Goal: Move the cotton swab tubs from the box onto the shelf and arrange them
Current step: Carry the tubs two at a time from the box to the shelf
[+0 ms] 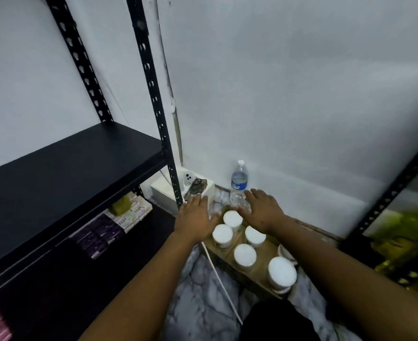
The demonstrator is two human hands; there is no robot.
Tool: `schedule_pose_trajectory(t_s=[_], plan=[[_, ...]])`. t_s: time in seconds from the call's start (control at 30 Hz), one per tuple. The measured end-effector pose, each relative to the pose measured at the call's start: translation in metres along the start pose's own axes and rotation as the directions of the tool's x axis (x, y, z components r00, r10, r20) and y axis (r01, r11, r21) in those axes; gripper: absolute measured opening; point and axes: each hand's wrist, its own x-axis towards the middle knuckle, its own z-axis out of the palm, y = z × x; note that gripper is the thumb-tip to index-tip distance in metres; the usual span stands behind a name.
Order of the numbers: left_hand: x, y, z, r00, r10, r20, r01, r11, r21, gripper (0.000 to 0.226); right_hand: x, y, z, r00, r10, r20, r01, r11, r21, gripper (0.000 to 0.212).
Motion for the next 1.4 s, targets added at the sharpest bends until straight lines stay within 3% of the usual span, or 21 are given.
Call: schedule_pose_trajectory(t_s=[0.33,0.43,0.6,0.73,0.87,1.1,1.4], plan=[[0.037,0.029,0.132,0.980,0.061,0.187,-0.045,0.995,-0.091,0.070,-0.014,0.097,0.106,0.973,0.192,0.128,-0.201,0.978,0.057,0.077],[0.038,0.041,0.164,0.966,0.110,0.233,-0.084,0.990,-0.116,0.070,-0.024,0.119,0.127,0.962,0.244,0.120,-0.254,0.964,0.081,0.070],[0.044,0.062,0.218,0.951,0.176,0.256,-0.137,0.977,-0.163,0.074,-0.030,0.163,0.163,0.927,0.351,0.134,-0.360,0.932,0.046,0.076],[0.044,0.078,0.249,0.939,0.223,0.262,-0.187,0.970,-0.157,0.087,-0.030,0.190,0.182,0.912,0.400,0.091,-0.406,0.912,0.057,0.070],[0.043,0.089,0.278,0.922,0.309,0.233,-0.273,0.946,-0.176,0.095,-0.028,0.212,0.195,0.913,0.398,0.090,-0.407,0.904,0.128,0.082],[0.029,0.104,0.318,0.906,0.324,0.271,-0.217,0.907,-0.361,0.119,-0.021,0.242,0.223,0.921,0.387,0.052,-0.384,0.874,0.298,0.095],[0.023,0.105,0.350,0.925,0.266,0.270,-0.063,0.811,-0.582,0.113,-0.019,0.250,0.247,0.893,0.444,-0.069,-0.334,0.758,0.561,0.102]])
